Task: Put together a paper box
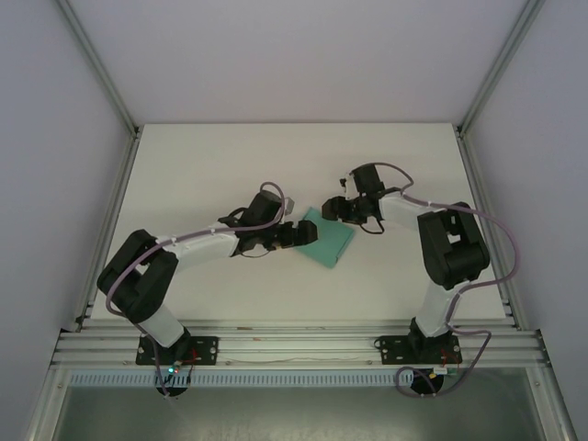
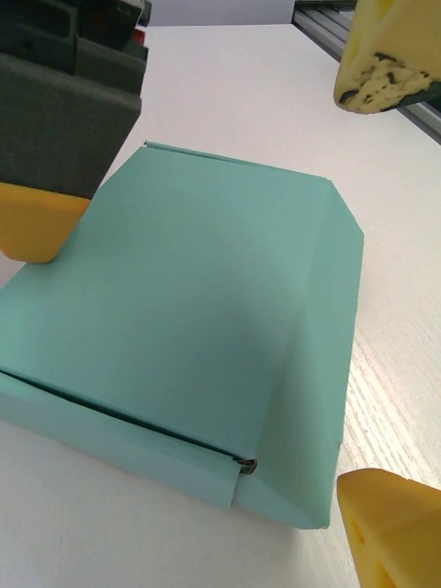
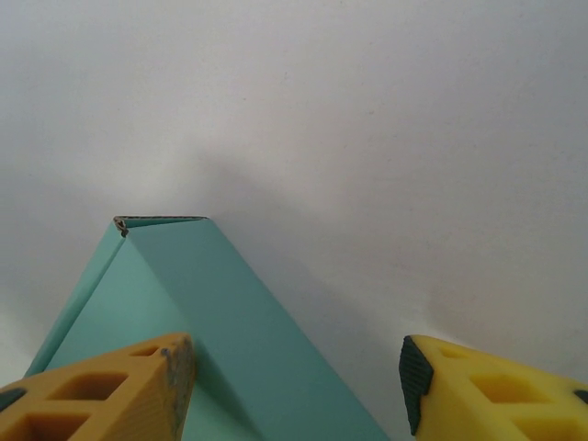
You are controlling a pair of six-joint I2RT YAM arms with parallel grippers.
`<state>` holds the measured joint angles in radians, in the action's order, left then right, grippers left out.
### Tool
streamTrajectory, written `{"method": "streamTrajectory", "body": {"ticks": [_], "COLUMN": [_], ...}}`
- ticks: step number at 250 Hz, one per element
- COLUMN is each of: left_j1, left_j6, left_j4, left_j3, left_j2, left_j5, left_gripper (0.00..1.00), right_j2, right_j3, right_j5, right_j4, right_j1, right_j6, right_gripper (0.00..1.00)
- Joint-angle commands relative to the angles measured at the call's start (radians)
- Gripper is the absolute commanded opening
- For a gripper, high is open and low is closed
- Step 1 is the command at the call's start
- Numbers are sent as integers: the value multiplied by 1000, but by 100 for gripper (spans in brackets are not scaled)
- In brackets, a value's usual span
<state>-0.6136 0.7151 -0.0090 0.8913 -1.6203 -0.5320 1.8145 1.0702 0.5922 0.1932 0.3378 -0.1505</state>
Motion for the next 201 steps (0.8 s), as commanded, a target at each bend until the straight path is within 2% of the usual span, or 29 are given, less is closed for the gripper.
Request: {"method": "streamTrajectory", "body": {"ticks": [1, 34, 85, 130, 162, 174, 201], "left_j1": [-3, -5, -4, -5, -5, -5, -5], "left_j6": [36, 41, 55, 91, 107, 108, 106], "left_j4": [59, 72, 117, 130, 131, 101, 40], "left_j3": [-24, -8, 20, 72, 108, 131, 174], "left_j2": [-18, -64, -148, -221, -262, -277, -315], "left_j5": [17, 20, 27, 54, 56, 67, 95], "left_gripper": [97, 96, 88, 82, 72, 66, 60], "right_j2": [2, -11, -15, -2, 9, 11, 12], "right_j3": [-41, -64, -137, -192, -222, -229, -239], "right_j5": [-33, -39, -6, 36, 48, 63, 78], "right_j4": [44, 34, -27, -32, -50, -66, -83], "right_j1": [19, 26, 59, 108, 124, 129, 149], "right_j6": [-25, -45, -96, -119, -147, -160, -175], "right_gripper": [60, 60, 52, 39, 32, 30, 27]}}
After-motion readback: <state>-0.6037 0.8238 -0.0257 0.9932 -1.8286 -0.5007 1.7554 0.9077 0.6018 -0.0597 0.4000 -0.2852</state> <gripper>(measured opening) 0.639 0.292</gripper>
